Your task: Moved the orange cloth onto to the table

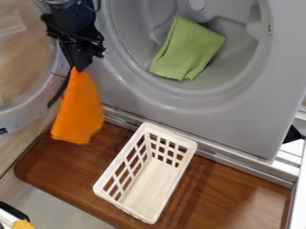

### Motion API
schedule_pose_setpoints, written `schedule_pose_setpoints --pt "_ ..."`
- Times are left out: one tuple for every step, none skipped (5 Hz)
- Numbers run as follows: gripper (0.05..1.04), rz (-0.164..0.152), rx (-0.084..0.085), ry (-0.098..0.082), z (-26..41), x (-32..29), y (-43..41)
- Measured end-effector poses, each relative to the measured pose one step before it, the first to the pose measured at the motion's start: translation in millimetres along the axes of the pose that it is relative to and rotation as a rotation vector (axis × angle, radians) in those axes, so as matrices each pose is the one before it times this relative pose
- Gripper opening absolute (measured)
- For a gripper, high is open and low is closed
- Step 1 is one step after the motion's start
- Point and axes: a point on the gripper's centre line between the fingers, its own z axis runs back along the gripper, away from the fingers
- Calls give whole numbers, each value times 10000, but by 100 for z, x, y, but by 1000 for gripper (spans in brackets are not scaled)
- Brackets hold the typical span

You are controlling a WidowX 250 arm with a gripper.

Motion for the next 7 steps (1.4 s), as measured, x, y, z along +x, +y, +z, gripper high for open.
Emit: schedule_pose_setpoints --pt "217 -211 -82 448 -1672 147 -847" --pt "479 -57 82 29 -30 319 -411" --pt "798 -221 -19 -17 -10 262 -632" --pt "1006 -299 -268 59 -674 -403 -1730" --pt "1007 -37 127 -649 855 -516 -1512" --pt "1000 192 278 -320 232 -744 -1015" --pt "1000 45 121 -68 40 -182 -830"
